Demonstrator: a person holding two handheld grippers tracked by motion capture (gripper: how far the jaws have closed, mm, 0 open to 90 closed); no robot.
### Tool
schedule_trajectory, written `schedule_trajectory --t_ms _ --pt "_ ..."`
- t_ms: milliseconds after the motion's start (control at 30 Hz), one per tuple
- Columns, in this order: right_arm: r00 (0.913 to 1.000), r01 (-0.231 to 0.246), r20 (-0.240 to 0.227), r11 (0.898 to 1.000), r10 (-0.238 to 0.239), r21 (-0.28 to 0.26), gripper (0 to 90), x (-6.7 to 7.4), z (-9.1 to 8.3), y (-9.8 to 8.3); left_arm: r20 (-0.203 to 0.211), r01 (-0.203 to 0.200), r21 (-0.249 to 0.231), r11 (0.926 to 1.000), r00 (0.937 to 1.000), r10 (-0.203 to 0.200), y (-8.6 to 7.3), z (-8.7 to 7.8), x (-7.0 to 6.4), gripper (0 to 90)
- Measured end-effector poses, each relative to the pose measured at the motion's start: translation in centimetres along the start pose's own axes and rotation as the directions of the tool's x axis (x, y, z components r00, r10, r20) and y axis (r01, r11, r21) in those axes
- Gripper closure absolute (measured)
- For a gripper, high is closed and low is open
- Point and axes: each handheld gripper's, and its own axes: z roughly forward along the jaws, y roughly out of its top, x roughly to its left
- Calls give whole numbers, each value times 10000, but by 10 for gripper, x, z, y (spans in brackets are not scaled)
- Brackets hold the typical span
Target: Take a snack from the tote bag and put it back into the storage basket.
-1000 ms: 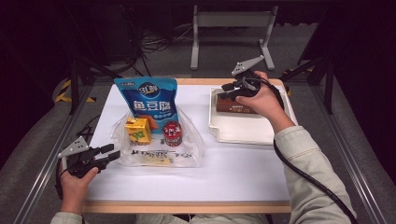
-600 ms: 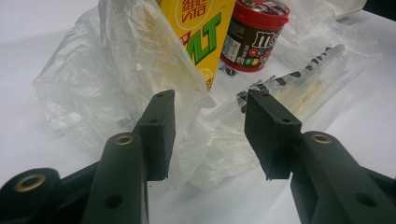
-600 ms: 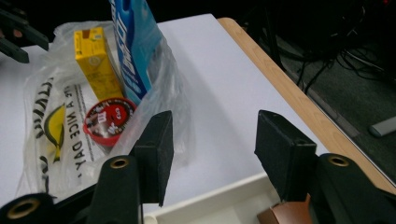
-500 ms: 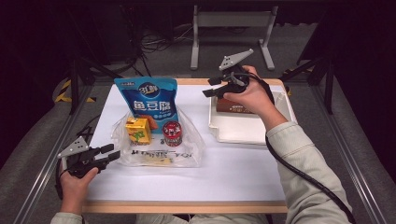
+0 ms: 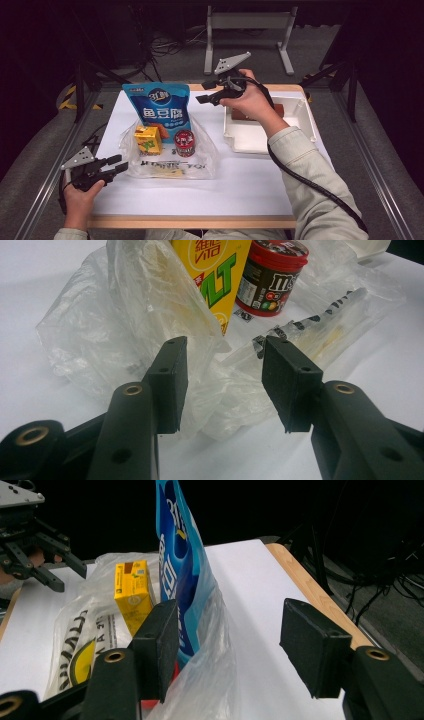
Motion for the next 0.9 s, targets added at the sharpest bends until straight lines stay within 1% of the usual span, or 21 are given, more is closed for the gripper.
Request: schedule_trajectory --t_ms 200,300,333,733,900 --pt "9999 -86 -111 9997 83 -226 398 1 10 2 31 -6 17 10000 10000 6 0 1 0 537" --pt "9997 -143 -198 9993 136 -342 396 4 18 4 36 2 3 10000 10000 -2 0 1 0 537" --pt "9997 -143 -198 9993 136 -342 396 4 18 4 37 -29 -18 10000 10000 29 0 1 1 537" --pt "9992 -263 -309 9980 245 -582 411 8 42 4 56 -48 6 10000 10000 48 0 1 1 539" --pt "9991 -262 -356 9979 241 -585 409 9 48 4 68 -49 6 10000 10000 49 0 1 1 539"
